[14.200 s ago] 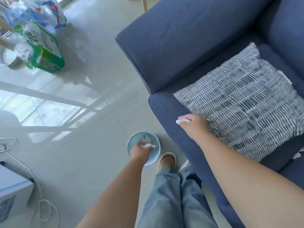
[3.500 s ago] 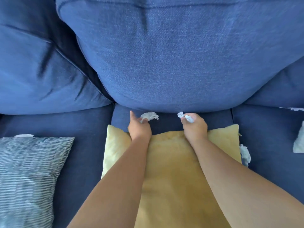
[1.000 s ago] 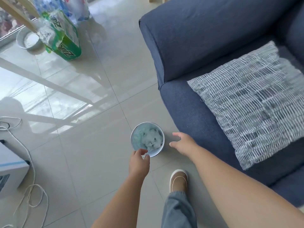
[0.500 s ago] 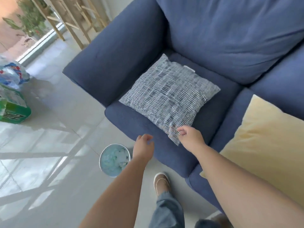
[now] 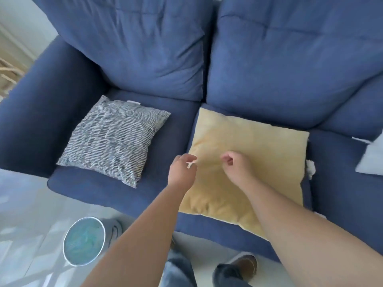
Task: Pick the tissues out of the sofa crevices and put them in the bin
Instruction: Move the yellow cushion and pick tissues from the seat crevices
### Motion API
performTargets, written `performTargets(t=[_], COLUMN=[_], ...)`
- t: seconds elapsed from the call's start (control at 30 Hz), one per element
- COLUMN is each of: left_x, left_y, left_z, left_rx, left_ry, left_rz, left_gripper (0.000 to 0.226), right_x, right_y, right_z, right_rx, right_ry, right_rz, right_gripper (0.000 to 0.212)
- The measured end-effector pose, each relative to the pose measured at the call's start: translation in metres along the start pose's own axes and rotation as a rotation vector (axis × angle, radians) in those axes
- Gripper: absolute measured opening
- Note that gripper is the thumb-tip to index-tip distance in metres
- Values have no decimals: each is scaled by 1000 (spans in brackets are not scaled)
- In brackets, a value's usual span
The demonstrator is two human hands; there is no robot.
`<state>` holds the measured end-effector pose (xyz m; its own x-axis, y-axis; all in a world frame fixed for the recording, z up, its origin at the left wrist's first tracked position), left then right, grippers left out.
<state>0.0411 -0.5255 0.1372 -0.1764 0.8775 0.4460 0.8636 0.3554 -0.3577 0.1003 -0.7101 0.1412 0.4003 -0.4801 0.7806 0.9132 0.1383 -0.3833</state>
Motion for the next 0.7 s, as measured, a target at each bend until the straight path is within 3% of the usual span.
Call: performTargets(t=[0.2,0.43,0.6,0.7], left_x=[-127,-240,-323,-361], left_y=[-23,-40,-54,-48], left_z=[-85,-127,-134,-127], left_rx=[-127,-191,-247,-231], left_ry=[-6,115,198,254], left_rz=[126,318,494,567], left_gripper=[28,30,27,29], right_x=[97,136,108,83], right_y=[-25,-68,-94,-101], right_z=[-141,-280,-361,-386], right_rx=[-180,-417,-594,-598], right_ry=[48,100,129,97], right_rz=[-107,-206,-57,93], right_gripper=[26,28,38,56])
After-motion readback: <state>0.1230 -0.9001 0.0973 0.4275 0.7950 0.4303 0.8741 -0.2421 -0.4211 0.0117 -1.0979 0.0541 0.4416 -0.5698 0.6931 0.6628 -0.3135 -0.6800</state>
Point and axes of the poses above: each hand's wrist, its own y-axis towards the middle knuckle, its own x-axis out of the back of the hand, z = x × y, the point moved 7 cm from there along y, towards the middle knuckle, and after that the axes turned 13 degrees about -y, right-handed, at the moved point
